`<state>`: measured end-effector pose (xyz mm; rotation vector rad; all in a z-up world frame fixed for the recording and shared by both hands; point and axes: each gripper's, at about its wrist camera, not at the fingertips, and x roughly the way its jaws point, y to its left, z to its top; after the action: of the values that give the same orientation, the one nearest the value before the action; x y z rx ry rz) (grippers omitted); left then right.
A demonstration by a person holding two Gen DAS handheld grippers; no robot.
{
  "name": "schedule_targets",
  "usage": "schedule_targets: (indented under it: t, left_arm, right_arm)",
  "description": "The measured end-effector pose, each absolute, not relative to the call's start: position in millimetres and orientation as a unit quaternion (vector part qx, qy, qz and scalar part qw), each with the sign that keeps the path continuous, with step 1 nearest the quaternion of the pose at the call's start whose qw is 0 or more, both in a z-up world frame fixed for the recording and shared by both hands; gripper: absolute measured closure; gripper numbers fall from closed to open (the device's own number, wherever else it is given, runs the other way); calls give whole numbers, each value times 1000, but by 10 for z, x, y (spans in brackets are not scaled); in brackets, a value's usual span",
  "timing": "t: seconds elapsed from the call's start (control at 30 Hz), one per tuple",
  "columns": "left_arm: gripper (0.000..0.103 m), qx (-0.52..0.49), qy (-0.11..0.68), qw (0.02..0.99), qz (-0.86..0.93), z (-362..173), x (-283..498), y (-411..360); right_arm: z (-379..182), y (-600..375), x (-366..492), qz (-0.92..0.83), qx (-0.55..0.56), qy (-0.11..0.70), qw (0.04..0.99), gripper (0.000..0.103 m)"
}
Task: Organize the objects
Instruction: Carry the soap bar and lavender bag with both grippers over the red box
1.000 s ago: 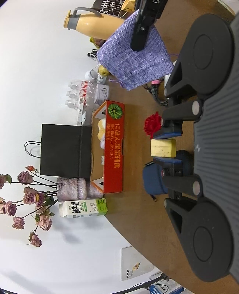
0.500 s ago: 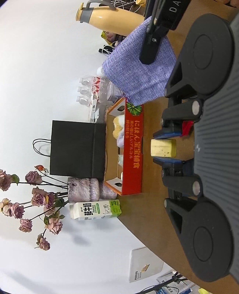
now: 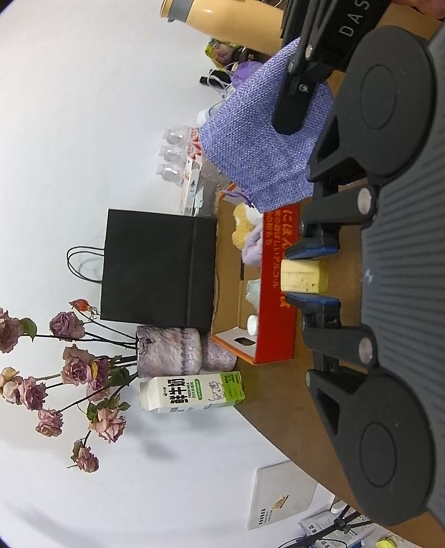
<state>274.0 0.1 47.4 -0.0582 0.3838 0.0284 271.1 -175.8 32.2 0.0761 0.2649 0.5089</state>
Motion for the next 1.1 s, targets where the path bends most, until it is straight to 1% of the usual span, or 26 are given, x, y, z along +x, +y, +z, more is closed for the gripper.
schedule_targets:
  t: [0.67,1.1]
  left_arm:
    - [81,-30,180,983,22,655,3654,155]
    - [81,-25,188,981,26,616,4238,234]
  right_arm:
    - [454,-1485,3660,258,27,125,958,96]
    - [406,-1398,4288,270,36,142,952,96]
